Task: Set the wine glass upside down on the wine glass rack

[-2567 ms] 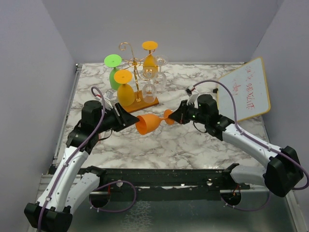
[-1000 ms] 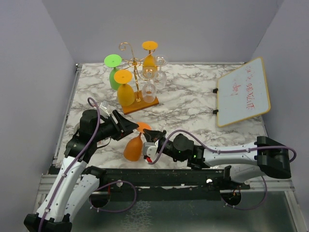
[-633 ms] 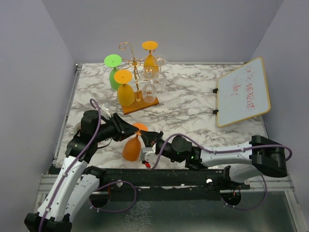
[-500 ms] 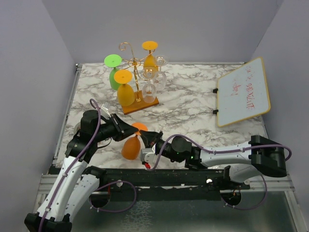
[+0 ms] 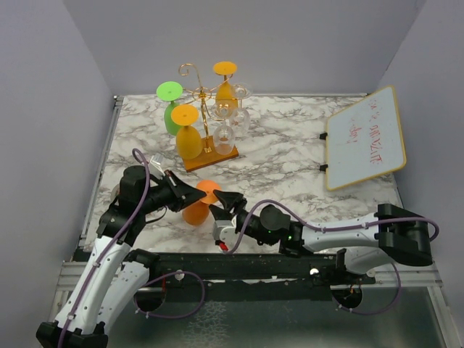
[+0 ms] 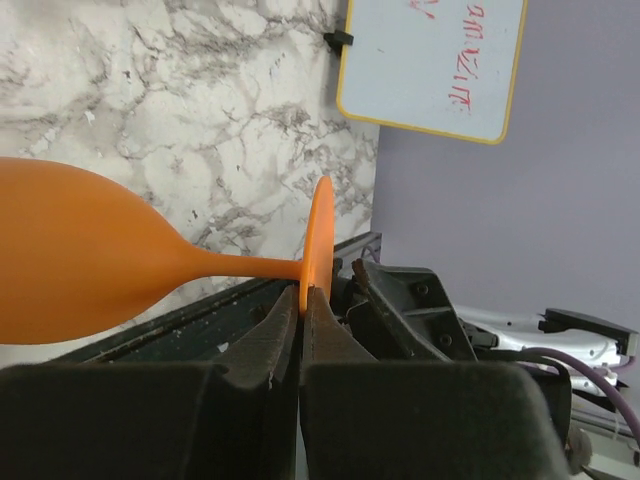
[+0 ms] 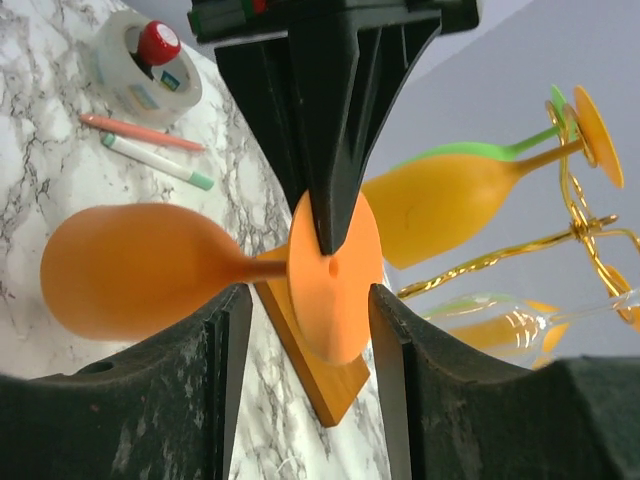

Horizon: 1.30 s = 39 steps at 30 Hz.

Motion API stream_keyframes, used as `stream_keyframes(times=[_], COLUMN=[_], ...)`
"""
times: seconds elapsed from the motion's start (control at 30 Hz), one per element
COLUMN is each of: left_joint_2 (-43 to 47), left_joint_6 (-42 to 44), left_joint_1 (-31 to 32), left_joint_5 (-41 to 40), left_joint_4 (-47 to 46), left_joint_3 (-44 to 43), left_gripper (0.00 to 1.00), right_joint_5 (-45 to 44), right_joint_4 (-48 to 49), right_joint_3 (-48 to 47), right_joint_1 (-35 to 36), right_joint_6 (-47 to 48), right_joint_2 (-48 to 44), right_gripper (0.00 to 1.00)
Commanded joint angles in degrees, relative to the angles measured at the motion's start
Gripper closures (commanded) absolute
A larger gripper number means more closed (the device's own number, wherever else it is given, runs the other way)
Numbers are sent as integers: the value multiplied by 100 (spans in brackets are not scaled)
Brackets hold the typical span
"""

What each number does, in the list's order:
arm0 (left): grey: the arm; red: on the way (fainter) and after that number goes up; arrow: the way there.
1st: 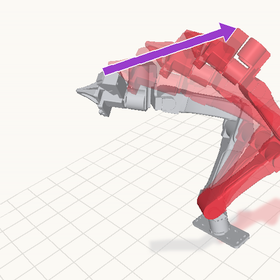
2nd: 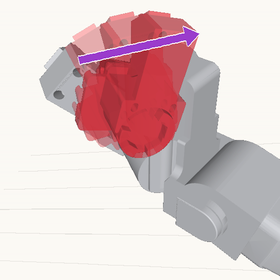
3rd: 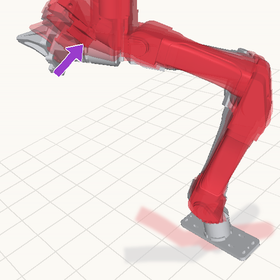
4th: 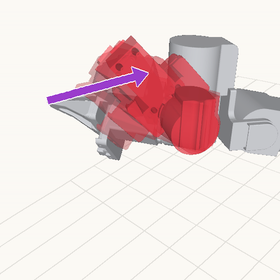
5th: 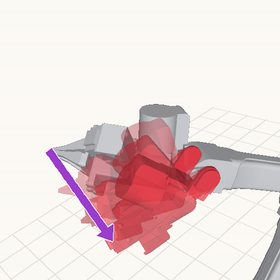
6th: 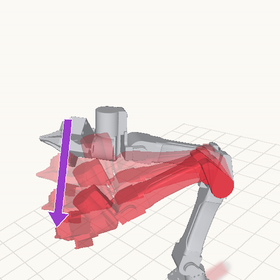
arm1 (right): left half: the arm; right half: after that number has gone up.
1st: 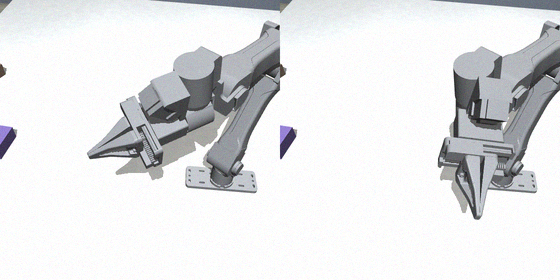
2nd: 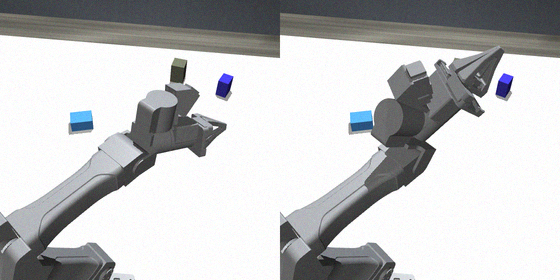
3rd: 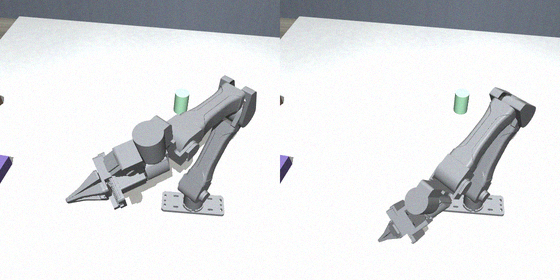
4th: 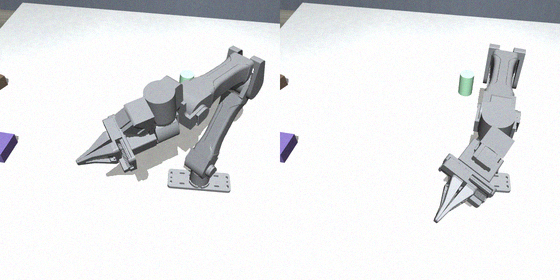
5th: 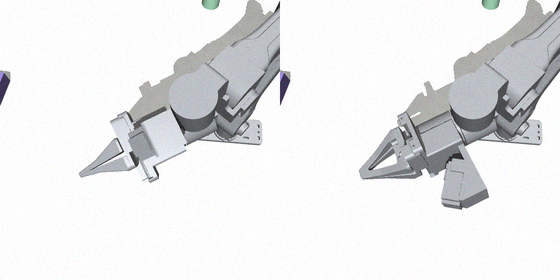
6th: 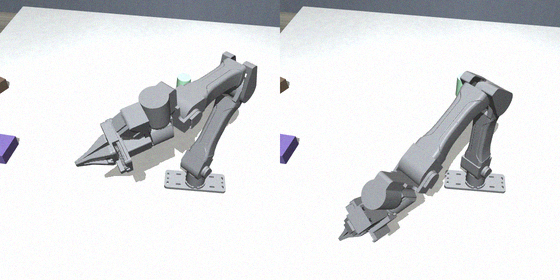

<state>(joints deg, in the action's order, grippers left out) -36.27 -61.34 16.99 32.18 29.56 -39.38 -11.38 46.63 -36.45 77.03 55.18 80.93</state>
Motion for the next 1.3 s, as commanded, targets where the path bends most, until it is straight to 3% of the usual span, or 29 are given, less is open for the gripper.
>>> stream_keyframes(times=[0.0,0.2,0.4,0.53,0.9,1.27], left_joint_2=[163,207,195,-157,-1898,-3908], left_joint_6=[403,1114,1583,2076,2974,2987], left_joint_1=[14,14,14,14,14,-71], left_joint_5=[-708,-2034,-5031,-6015,-6280,-5144], left_joint_4=[334,1217,2390,2207,346,-872], left_joint_3=[-306,-891,-2112,-2884,-4371,-6139], left_gripper=[100,100,100,100,100,100], right_joint_5=[-374,-267,-413,-514,-682,-999], right_joint_4=[-289,-1100,-1397,-1389,-1490,-2053], right_joint_3=[264,624,766,818,814,563], right_joint_1=[48,48,48,48,51,48], right_joint_6=[-560,-1590,-2302,-2534,-3619,-6008], right_joint_2=[-339,-1216,-1874,-2012,-2389,-2622], right_gripper=[43,38,38,38,38,38])
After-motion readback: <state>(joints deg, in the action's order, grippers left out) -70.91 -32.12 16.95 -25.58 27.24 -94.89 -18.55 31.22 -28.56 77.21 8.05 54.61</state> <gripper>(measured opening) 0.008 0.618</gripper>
